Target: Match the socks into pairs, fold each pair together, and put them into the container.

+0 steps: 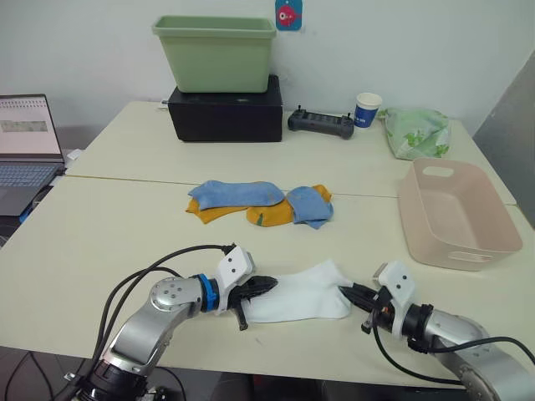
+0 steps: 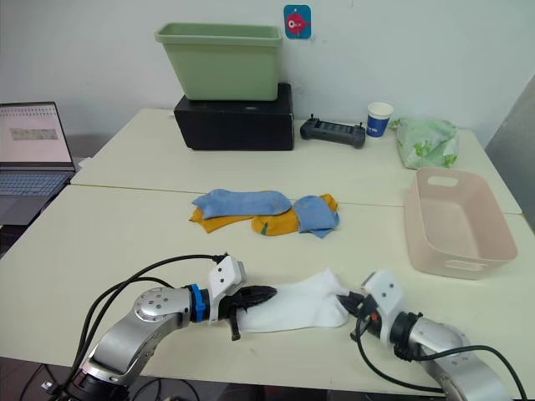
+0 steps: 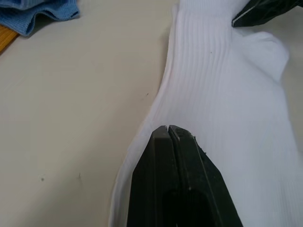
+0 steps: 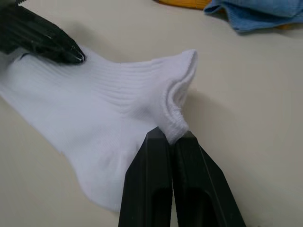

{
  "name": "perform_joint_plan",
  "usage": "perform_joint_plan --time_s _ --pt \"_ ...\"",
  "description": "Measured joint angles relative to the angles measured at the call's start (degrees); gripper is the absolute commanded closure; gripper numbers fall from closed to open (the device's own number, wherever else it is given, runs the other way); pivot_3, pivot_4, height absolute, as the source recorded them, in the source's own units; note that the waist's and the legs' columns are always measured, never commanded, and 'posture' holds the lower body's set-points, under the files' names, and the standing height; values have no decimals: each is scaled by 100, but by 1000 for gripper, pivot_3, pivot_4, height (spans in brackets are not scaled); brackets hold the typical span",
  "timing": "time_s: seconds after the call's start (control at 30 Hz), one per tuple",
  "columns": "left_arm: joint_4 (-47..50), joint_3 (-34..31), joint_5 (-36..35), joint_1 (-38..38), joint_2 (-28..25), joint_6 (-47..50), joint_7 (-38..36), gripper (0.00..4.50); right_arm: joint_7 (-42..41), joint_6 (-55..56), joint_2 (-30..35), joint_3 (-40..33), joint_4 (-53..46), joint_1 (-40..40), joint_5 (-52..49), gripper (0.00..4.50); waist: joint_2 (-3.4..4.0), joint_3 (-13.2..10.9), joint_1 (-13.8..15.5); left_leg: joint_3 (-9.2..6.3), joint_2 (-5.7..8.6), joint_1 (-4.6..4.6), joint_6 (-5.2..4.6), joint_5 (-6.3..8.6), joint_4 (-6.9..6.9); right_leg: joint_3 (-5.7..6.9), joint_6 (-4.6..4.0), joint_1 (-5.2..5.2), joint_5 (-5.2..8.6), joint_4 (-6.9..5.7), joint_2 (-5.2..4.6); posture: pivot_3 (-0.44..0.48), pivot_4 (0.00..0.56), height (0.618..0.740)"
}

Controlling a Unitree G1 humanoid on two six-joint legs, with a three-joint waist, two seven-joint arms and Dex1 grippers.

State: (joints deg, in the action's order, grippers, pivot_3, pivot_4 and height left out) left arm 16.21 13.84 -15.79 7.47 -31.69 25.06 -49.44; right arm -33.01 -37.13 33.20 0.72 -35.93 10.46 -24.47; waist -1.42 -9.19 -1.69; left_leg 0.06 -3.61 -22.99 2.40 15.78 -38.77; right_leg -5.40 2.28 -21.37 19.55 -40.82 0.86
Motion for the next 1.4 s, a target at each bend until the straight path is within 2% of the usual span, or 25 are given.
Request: perform_joint_plan --time_s 0.23,0.5,0.8,1.03,1.37,1.4 --pt "-278 608 319 355 258 -33 -40 4500 -132 -786 268 -295 -665 -219 -891 4484 -1 0 -28 -7 -5 2 -2 1 2 0 0 -1 0 -1 8 0 150 696" --pt "-432 590 339 412 184 -264 -221 4500 203 -2068 145 -14 -937 -1061 -2188 4484 -1 0 -17 -6 -3 1 -3 1 1 1 0 -1 0 0 5 0 150 696" --pt "256 254 -96 110 -1017 -11 -1129 4500 260 -2563 142 503 -324 -2025 -2297 4484 0 -21 -20 -2 -4 2 -3 2 3 -1 0 -5 0 1 4 0 150 696" --pt "-269 411 188 193 -710 -575 -1100 4500 406 -3093 -365 979 172 -2703 -2405 4484 -2 -24 -9 -3 -3 -1 -3 2 2 0 -1 -5 0 4 2 0 150 696" --pt "-355 388 281 151 -761 -912 -1186 4500 696 -3086 -1085 1486 888 -3098 -1960 4484 -1 -25 -17 -4 -6 -1 -4 2 3 2 -1 -10 0 2 3 0 150 696" --pt "-330 360 267 120 -768 -886 -1168 4500 714 -3086 -1133 1514 981 -3114 -1924 4240 -1 -25 -19 -4 -7 -1 -4 2 4 2 -1 -10 0 1 4 0 150 696"
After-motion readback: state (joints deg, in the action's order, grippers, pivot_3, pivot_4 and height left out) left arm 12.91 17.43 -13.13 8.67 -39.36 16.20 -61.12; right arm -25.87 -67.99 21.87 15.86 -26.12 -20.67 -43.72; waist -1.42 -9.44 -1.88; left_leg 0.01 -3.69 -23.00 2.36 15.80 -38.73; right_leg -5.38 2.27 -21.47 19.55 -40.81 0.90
